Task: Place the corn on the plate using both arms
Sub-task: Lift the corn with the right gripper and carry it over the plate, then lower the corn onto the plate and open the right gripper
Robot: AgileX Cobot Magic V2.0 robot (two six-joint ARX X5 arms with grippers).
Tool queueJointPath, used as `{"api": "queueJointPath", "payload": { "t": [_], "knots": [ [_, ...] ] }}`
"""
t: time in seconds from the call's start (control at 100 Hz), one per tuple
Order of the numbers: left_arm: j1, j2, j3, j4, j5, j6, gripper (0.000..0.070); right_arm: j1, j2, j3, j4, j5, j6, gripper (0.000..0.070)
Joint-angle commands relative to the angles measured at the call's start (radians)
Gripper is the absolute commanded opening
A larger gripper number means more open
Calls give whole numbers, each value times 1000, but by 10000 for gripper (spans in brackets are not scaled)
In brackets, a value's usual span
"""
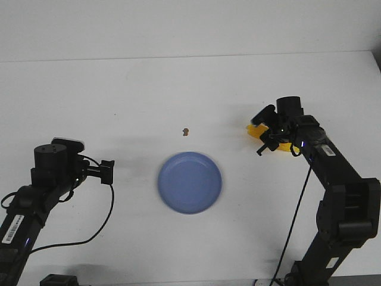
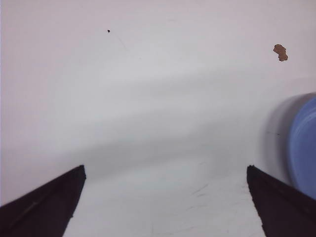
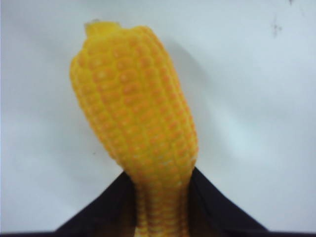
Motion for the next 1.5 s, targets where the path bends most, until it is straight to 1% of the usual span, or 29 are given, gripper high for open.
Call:
{"api": "queueJointPath", "payload": {
  "t": [0.0, 0.2, 0.33, 0.39, 0.54, 0.65, 0.76, 0.89, 1.04, 1.15, 1.33, 1.37, 1.4, 1.49],
  "knots": [
    [0, 7, 8, 3, 0, -1, 678, 0, -25, 33, -7, -19, 28, 37],
    [0, 7, 8, 1, 0, -1, 678, 36, -171, 39, -46, -132, 99, 38],
    [0, 7, 8, -2, 0, -1, 678, 82, -249, 39, -105, -205, 193, 38],
    [0, 7, 8, -2, 0, -2, 678, 120, -271, 39, -140, -227, 230, 38],
    [0, 7, 8, -2, 0, -2, 678, 249, -285, 39, -204, -227, 294, 38],
    [0, 7, 8, -2, 0, -2, 678, 340, -276, 39, -209, -226, 328, 39],
    [0, 7, 8, -3, 0, -2, 678, 431, -262, 39, -222, -225, 346, 39],
    [0, 7, 8, -3, 0, -2, 678, 512, -232, 39, -234, -202, 359, 44],
    [-1, 7, 8, -3, 0, -2, 678, 575, -180, 39, -231, -191, 362, 46],
    [-1, 7, 8, -3, 0, -5, 678, 597, -130, 39, -231, -162, 375, 79],
    [-1, 7, 8, -3, 0, -5, 678, 627, -64, 39, -225, -156, 379, 83],
    [-1, 7, 8, -3, 0, -5, 678, 633, -54, 39, -220, -151, 383, 100],
    [-1, 7, 8, -3, 0, -5, 678, 636, -51, 39, -219, -147, 386, 134],
    [-1, 7, 8, -3, 0, -5, 678, 645, -42, 39, -209, -147, 392, 309]
  ]
}}
